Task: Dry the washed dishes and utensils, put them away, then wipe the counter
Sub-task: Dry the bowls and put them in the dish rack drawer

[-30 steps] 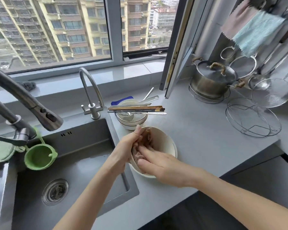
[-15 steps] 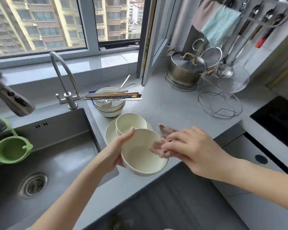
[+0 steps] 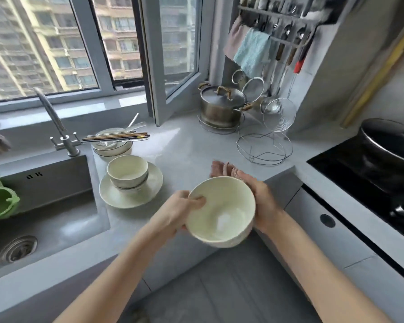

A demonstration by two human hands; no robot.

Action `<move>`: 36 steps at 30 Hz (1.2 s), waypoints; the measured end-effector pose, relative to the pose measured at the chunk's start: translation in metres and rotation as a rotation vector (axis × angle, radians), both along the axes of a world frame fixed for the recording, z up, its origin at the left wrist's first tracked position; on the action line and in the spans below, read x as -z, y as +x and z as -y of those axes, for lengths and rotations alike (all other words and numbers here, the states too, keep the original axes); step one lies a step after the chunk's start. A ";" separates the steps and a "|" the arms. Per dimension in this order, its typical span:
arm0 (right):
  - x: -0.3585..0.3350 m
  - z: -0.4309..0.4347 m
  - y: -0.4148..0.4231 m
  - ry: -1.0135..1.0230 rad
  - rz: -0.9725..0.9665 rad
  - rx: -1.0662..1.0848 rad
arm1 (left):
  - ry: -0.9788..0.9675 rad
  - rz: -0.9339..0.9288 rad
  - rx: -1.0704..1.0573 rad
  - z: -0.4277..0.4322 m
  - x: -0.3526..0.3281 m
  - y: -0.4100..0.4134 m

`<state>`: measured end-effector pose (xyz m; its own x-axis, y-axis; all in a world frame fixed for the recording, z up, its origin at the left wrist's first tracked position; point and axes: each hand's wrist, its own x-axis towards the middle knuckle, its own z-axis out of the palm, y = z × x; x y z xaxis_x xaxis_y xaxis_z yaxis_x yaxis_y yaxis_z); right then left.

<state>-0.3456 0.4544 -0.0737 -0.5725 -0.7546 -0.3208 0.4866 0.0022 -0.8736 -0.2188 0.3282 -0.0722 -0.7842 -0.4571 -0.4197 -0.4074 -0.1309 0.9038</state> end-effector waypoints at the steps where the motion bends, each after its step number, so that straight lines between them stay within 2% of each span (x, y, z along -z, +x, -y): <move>1: -0.002 -0.013 0.000 -0.015 0.073 -0.014 | -0.015 0.010 -0.004 -0.015 0.000 -0.002; 4: 0.005 -0.053 0.011 -0.034 0.244 -0.029 | -0.149 0.032 -0.075 -0.054 0.004 0.002; 7: 0.017 -0.092 0.031 -0.007 0.402 -0.005 | -0.358 -0.008 -0.260 -0.083 0.015 0.010; 10: 0.030 -0.124 0.047 -0.056 0.462 0.073 | -0.456 -0.072 -0.378 -0.115 0.022 0.021; 14: 0.030 -0.181 0.075 -0.087 0.493 0.120 | -0.523 -0.119 -0.428 -0.159 0.032 0.035; 16: 0.026 -0.219 0.098 -0.029 0.252 0.043 | -0.543 -0.117 -0.430 -0.177 0.034 0.045; 20: 0.020 -0.297 0.141 0.495 -0.555 0.026 | -0.508 -0.128 -0.333 -0.224 0.041 0.077; 21: 0.020 -0.314 0.149 0.601 -0.669 0.001 | -0.487 -0.128 -0.298 -0.239 0.045 0.086; 24: 0.016 -0.363 0.173 0.787 -0.787 -0.092 | -0.387 -0.119 -0.212 -0.291 0.059 0.108; 27: 0.013 -0.410 0.193 0.723 -0.652 -0.063 | -0.348 -0.125 -0.124 -0.348 0.064 0.125; 31: 0.011 -0.471 0.223 0.545 -0.442 0.116 | -0.353 -0.127 -0.008 -0.411 0.062 0.137; 36: 0.019 -0.543 0.245 0.485 -0.259 0.349 | -0.370 -0.135 0.142 -0.483 0.065 0.137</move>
<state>-0.1003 0.9974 -0.0925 -0.8624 -0.3141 -0.3969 0.3038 0.3059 -0.9023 -0.0821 0.8111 -0.1376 -0.8869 -0.4412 -0.1368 -0.2730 0.2619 0.9257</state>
